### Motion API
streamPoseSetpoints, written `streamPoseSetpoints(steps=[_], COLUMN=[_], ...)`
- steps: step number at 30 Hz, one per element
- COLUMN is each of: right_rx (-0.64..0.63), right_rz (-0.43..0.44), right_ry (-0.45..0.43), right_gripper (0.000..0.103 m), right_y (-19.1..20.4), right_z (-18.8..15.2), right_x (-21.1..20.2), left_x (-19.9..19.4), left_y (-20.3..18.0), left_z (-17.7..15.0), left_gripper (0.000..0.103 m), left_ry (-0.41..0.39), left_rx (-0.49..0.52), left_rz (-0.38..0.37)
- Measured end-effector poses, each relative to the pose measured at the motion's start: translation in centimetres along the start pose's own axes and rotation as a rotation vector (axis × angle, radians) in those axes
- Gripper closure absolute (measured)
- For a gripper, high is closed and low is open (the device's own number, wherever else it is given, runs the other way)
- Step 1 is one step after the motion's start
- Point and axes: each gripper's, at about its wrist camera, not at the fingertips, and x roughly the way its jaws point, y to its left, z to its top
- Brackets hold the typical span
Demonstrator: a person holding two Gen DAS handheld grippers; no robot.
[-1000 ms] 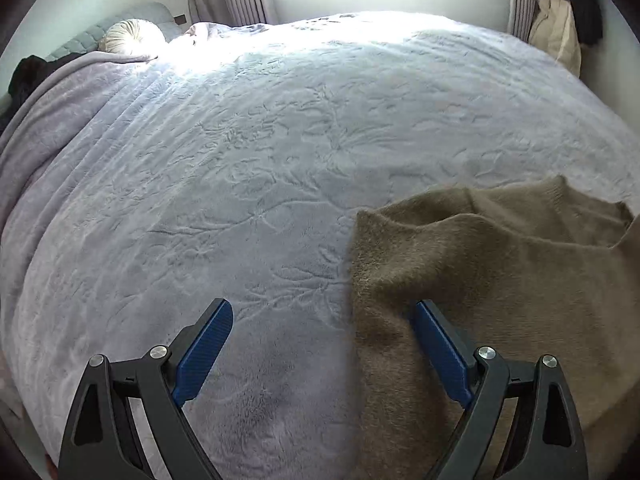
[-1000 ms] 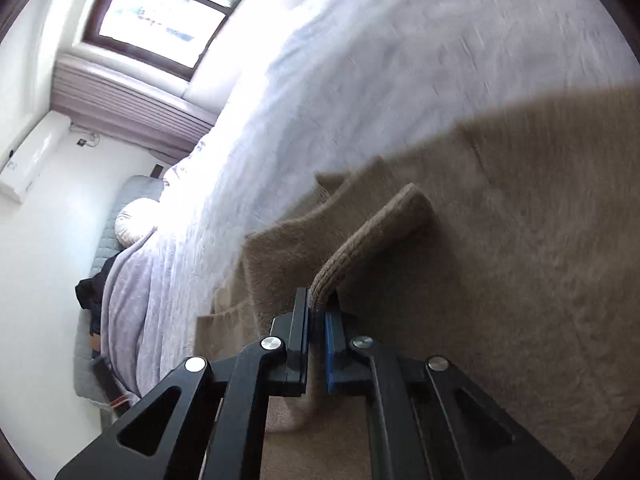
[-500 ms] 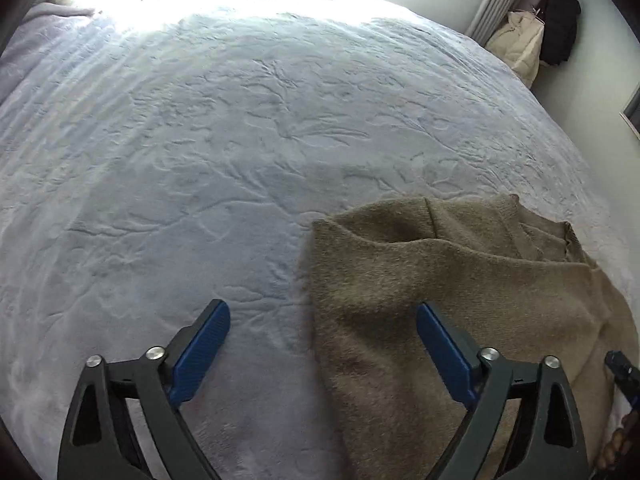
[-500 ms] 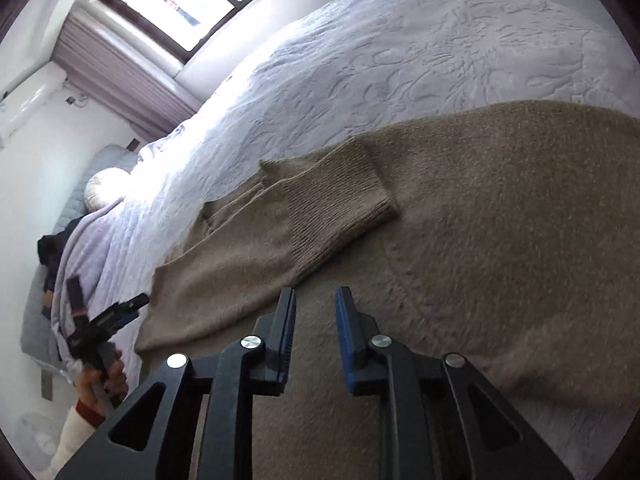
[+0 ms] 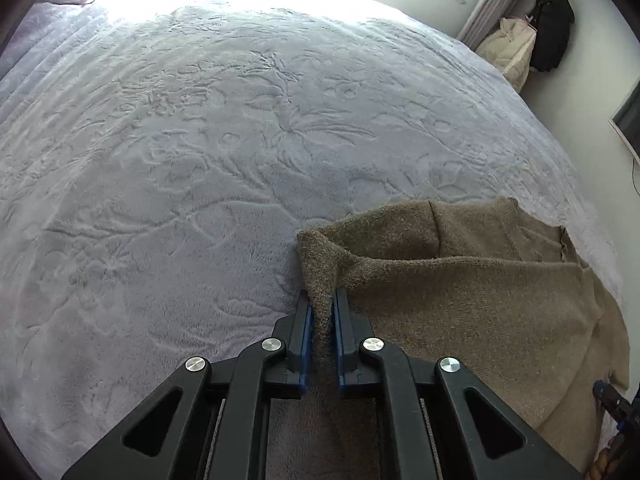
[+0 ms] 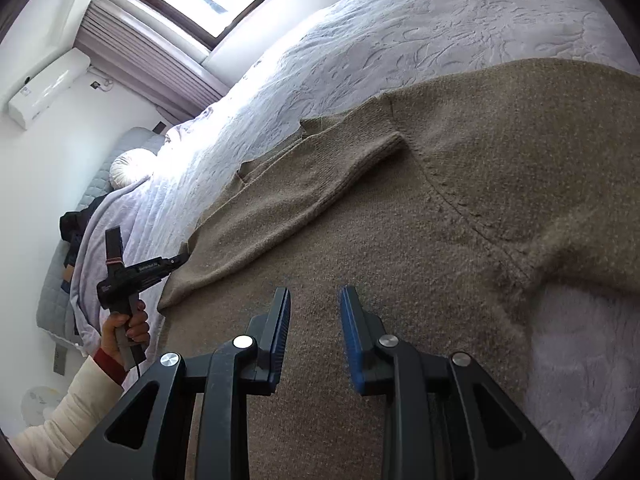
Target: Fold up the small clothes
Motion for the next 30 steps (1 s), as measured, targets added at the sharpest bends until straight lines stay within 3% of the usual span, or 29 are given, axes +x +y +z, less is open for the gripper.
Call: streamPoseSetpoints(steps=[2,5,6,7,8,9,11,15,18,21,26,27,29,30], right_rx=[-0.008,-0.023,-0.025,-0.029,-0.032,-0.035,-0.037,-0.019,0.017,0.103,0.219,0.23,0.221,0.204], right_rz=[-0.018,-0.041,-0.049,-0.057,-0.061,-0.065,-0.068,-0.059,-0.001,0.031,0.006,0.013,0.017,0.024], right_ry=[0.002,-0.004,-0.009,-0.014,-0.019,-0.022,-0.02,-0.03,-0.035,-0.064,-0.047,-0.046,-0.055,-0.067], right_gripper=[0.074,0.067,0.064,0.061,0.06,0.058,0.058,0.058,0.058,0.058,0.058,0.061,0.092,0.095], right_y=[0.4,0.7,0.7,0.8,0.7,0.8,0.8,0.9,1.0,0.3,-1.8,-2.0,-1.8,-1.5], right_z=[0.1,-0.3,-0.4,-0.7,-1.0,-1.3,-1.9,-2.3,-0.5,2.6,6.4,6.8,7.1,7.0], right_x=[0.0,-0.6,-0.8,-1.1,-1.3,-1.5,-1.8,-2.4,-1.7,0.2,5.3,5.9,6.0,5.5], left_x=[-1.1,-3.2,-4.0,-4.8,-5.6,-6.4,-8.0,-8.6,-8.6,-7.4,-3.7,-3.2,-3.2,-3.2], left_y=[-0.4,-1.5,-1.9,-2.4,-2.7,-3.4,-4.9,-7.3,-8.2,-7.2,-3.9,-3.4,-2.8,-2.7], left_z=[-0.2,-0.8,-1.4,-2.0,-2.7,-3.4,-5.0,-7.3,-7.6,-6.7,-7.1,-7.4,-7.8,-7.9], left_gripper=[0.075,0.075,0.069,0.058,0.026,0.016,0.016,0.016,0.016,0.016,0.016,0.016,0.015,0.015], left_ry=[-0.027,-0.068,-0.076,-0.08,-0.09,-0.118,-0.161,-0.145,-0.17,-0.162,-0.039,-0.03,-0.045,-0.05], left_rx=[-0.018,0.022,0.04,0.06,0.074,0.088,0.137,0.185,0.199,0.123,0.011,-0.001,-0.019,-0.018], left_rz=[0.057,0.127,0.13,0.129,0.121,0.11,0.093,0.068,0.106,0.127,0.161,0.15,0.123,0.117])
